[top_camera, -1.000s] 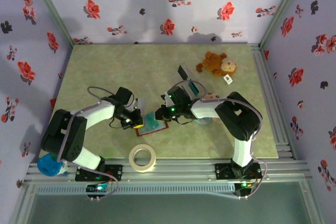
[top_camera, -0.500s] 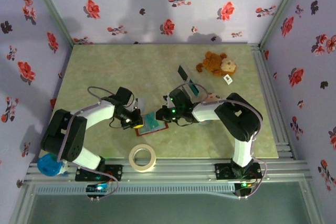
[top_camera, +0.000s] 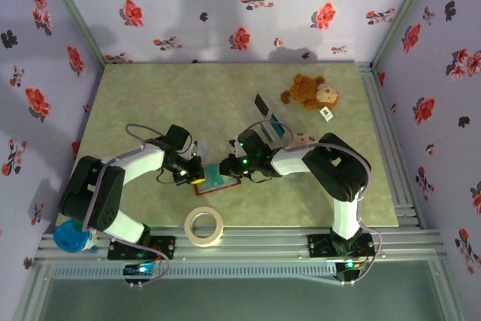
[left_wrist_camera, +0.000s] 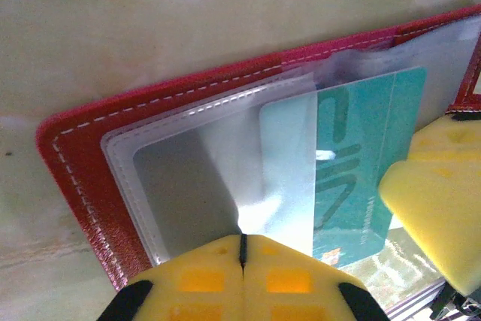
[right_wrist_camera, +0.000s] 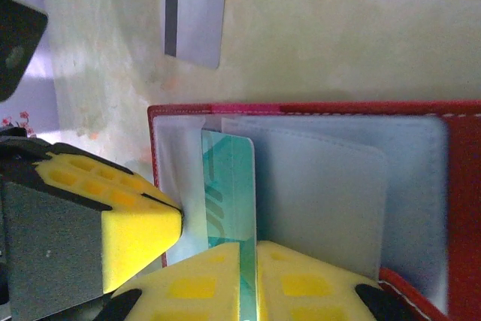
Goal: Put the credit cards into the card holder
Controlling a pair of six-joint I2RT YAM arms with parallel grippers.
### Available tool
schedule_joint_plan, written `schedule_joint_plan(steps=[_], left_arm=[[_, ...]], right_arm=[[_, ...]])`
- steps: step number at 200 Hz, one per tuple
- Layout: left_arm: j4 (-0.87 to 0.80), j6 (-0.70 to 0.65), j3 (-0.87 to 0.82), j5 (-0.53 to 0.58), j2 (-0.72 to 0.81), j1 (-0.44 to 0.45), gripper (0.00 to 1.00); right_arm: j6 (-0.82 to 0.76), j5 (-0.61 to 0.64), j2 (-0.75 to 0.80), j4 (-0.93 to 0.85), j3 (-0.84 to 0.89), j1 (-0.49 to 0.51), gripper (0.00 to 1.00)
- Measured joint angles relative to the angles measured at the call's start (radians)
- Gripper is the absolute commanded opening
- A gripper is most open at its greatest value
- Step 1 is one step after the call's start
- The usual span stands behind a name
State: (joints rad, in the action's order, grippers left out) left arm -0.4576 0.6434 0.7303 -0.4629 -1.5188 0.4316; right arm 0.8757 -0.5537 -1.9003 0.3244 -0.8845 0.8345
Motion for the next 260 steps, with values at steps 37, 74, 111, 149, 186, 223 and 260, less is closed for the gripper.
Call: schedule_joint_plan(steps=[37,74,111,149,186,223,260], left_arm=[[-0.008,0.002,0.0,0.002,0.02,-0.001,0.07],[-0.06,0.015,-0.007,0.036,0.146,-0.013,0.1],[-0.074,0.032,-0.049,0.056,0.152,-0.023,0.1],[-0.06,0.061,-0.103,0.068,0.121,-0.024,0.15],[-0.021,0.067,-0.113,0.05,0.098,-0.027,0.14],[-0.008,0.072,-0.113,0.024,0.085,-0.033,0.09],[-0.007,0.077,-0.113,0.016,0.085,-0.037,0.07]], right_arm=[[0.0,0.003,0.0,-0.002,-0.008,0.02,0.24],[-0.03,0.025,0.01,-0.077,-0.034,0.03,0.25],[-0.098,0.072,0.038,-0.228,-0.071,0.03,0.28],[-0.148,0.113,0.042,-0.325,-0.109,0.046,0.18],[-0.172,0.133,0.04,-0.371,-0.134,0.074,0.1],[-0.173,0.141,0.014,-0.384,-0.182,0.102,0.1],[-0.166,0.143,-0.029,-0.386,-0.214,0.111,0.16]])
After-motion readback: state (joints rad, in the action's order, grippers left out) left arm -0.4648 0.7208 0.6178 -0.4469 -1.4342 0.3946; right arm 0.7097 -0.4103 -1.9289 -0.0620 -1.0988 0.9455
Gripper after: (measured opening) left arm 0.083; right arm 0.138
